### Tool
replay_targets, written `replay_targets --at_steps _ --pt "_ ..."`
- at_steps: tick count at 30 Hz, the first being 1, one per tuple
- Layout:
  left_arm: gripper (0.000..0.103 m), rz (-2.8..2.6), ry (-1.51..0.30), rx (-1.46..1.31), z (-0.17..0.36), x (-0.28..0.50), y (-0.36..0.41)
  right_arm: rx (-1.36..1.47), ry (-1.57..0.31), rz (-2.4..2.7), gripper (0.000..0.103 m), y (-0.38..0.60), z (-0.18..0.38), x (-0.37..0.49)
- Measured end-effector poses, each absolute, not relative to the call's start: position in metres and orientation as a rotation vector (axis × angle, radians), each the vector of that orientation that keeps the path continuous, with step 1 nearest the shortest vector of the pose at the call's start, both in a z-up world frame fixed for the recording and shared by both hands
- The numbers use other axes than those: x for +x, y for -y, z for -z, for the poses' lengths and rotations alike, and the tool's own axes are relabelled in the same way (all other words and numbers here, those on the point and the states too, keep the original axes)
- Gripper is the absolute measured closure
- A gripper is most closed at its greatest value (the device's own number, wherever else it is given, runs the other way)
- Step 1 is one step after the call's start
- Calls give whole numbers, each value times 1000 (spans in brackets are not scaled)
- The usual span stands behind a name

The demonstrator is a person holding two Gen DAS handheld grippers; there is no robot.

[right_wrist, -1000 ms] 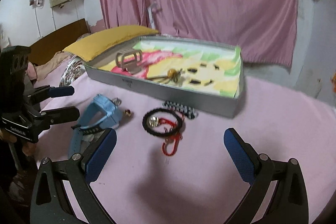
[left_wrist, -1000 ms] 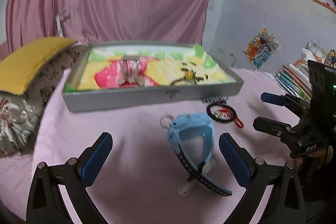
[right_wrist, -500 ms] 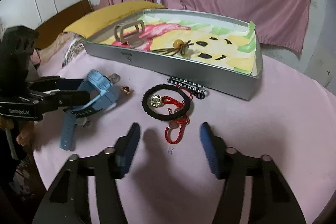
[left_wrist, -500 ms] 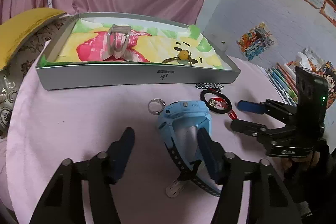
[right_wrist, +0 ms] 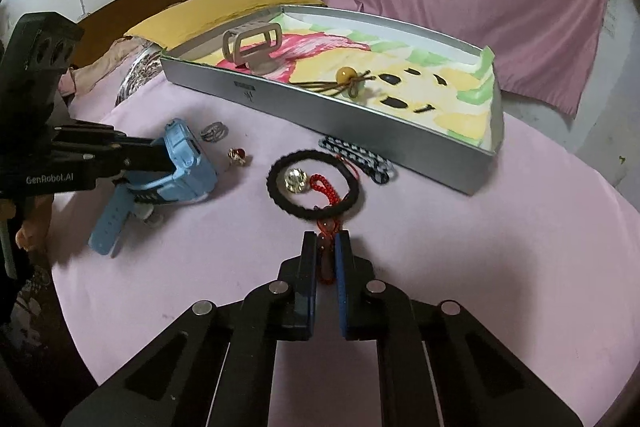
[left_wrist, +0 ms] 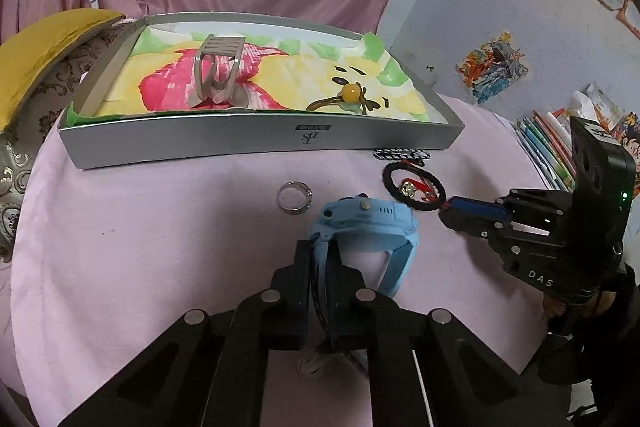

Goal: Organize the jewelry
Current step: 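Lift both held items into the tray and open both tools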

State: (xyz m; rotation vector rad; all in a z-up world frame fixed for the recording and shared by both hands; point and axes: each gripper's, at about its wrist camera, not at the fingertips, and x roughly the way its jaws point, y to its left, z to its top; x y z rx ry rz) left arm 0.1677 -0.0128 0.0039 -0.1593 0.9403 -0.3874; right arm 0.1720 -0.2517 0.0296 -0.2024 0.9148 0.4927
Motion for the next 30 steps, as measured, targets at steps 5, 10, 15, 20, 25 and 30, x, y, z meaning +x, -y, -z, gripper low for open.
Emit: replay_targets --at_steps 5,10,15,20,25,30 --pt "97 374 -921 -157 -5 163 12 -237 -915 -451 97 262 -31 158" --pt "97 358 -889 -154 -10 158 12 -219 -865 -414 97 279 -44 144" --pt "97 353 -840 -154 -20 153 13 -206 -775 -388 97 287 -59 129" --pt "97 340 -756 -165 -37 147 13 -191 -621 -396 97 282 -81 117" --pt "97 325 -650 -178 -55 149 12 -137 -439 -432 97 270 -102 114" --pt "97 292 -551 -216 -65 158 7 -83 -325 -451 97 261 -112 115"
